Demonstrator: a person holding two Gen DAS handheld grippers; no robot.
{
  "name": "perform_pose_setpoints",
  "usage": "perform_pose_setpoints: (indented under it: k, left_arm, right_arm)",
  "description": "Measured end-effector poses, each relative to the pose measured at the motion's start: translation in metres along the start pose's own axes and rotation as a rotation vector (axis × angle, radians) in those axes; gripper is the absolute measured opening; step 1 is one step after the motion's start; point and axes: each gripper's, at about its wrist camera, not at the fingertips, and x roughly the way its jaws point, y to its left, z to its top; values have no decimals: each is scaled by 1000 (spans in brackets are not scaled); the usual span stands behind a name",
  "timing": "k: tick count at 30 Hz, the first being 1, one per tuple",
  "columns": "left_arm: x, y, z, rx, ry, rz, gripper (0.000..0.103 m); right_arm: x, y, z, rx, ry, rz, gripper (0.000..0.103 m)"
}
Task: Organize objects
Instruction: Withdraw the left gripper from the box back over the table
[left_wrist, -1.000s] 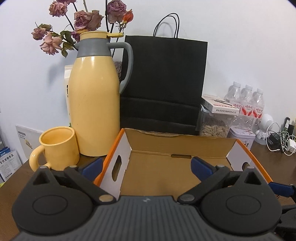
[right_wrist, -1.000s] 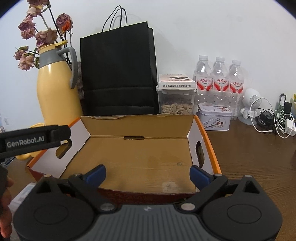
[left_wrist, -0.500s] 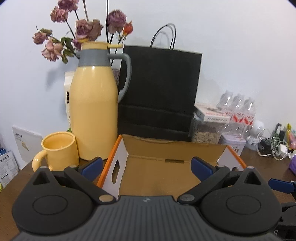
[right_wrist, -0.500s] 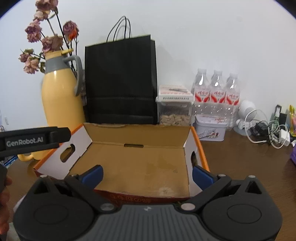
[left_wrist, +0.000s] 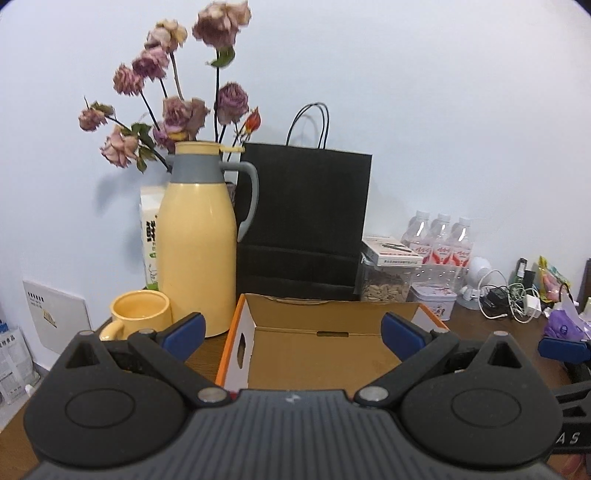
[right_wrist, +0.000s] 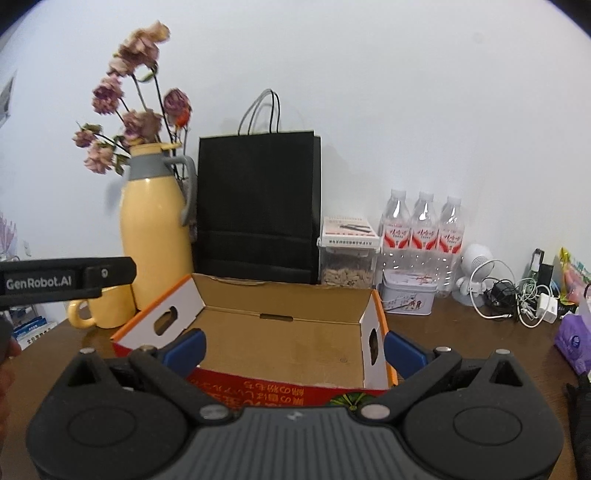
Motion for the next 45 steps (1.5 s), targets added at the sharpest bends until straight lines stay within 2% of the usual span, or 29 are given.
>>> perform_pose_setpoints:
  k: [15,22,27,35,43,45]
  left_arm:
    - [-91,16,-31,13,1,2,103]
    - [-124,22,-57,31,37,21,103]
    - [-137,26,-82,33,101,24,103]
    - [-150,42,-123,14,196,47,103]
    - [-138,52,-152,-12,280,78,103]
    - [-134,53,-158,-21,305,85,103]
  right_arm:
    - [-89,17,-52,-19,29,8,103]
    - [-122,26,-85,12,45,1,103]
    - [-142,31,-113,37,73,18,103]
    - [-152,31,-154,55,173,27,103]
    - [-133,38,-184,48,277,11,103]
    - [-131,42,-187,31,274,-6,103]
